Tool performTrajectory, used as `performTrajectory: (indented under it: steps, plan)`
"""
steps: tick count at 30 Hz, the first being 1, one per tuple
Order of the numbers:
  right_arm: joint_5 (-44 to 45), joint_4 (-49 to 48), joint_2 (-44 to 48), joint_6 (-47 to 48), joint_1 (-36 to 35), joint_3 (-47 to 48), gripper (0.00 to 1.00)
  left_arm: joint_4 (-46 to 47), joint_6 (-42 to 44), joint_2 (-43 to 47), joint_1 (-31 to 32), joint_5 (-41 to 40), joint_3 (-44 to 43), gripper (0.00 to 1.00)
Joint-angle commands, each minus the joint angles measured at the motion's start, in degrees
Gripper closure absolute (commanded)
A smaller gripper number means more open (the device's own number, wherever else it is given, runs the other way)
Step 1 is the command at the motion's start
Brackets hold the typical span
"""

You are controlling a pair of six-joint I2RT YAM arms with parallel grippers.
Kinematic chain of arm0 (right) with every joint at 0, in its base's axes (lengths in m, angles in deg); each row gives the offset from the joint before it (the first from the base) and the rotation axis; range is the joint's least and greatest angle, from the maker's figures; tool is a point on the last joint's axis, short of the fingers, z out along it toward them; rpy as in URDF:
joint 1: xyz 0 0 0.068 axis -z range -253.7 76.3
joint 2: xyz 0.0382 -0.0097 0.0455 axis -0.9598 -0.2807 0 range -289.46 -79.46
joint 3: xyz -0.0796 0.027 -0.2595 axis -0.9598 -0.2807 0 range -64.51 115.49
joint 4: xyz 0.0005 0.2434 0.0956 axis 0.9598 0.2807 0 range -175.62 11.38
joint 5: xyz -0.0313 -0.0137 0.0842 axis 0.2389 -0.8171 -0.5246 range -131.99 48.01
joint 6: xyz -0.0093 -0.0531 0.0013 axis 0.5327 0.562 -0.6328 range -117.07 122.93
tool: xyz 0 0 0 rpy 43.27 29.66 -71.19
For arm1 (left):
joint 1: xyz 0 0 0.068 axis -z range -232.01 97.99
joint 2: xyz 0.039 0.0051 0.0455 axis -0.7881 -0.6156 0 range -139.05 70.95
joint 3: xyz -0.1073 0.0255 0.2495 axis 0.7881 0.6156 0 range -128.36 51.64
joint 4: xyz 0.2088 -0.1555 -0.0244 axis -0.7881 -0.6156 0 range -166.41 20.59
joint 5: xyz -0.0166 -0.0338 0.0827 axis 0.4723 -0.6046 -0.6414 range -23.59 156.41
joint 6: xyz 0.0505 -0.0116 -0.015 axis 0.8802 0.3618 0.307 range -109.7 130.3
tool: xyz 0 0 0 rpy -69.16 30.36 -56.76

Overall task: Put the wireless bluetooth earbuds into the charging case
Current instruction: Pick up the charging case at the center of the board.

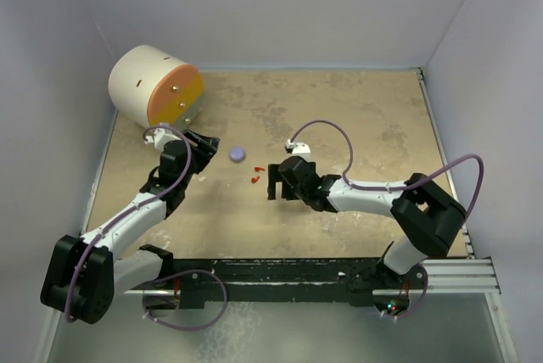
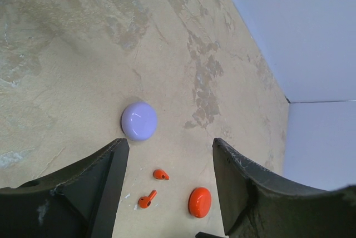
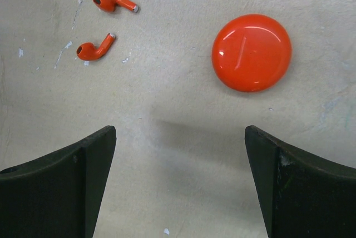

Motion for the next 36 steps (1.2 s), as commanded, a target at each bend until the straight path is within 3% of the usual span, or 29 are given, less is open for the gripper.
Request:
performTrajectory:
  steps: [1,14,36]
  plan:
    - [3.9,4.4,4.3,-1.7,-0.2,-0.5,0.0,1.3,0.6,1.5,-0.3,-0.7,-0.9,0.39]
    - [4.8,5.5,4.7,2.9,2.5,0.8,0.0,0.0,0.3,3.5,-0.3,0.1,-0.8,0.39]
    - [1.3,-0.6,-5.7,8.0,4.5,6.1,0.0,0.6,0.8,2.0,-0.4,0.5,-0.7,0.39]
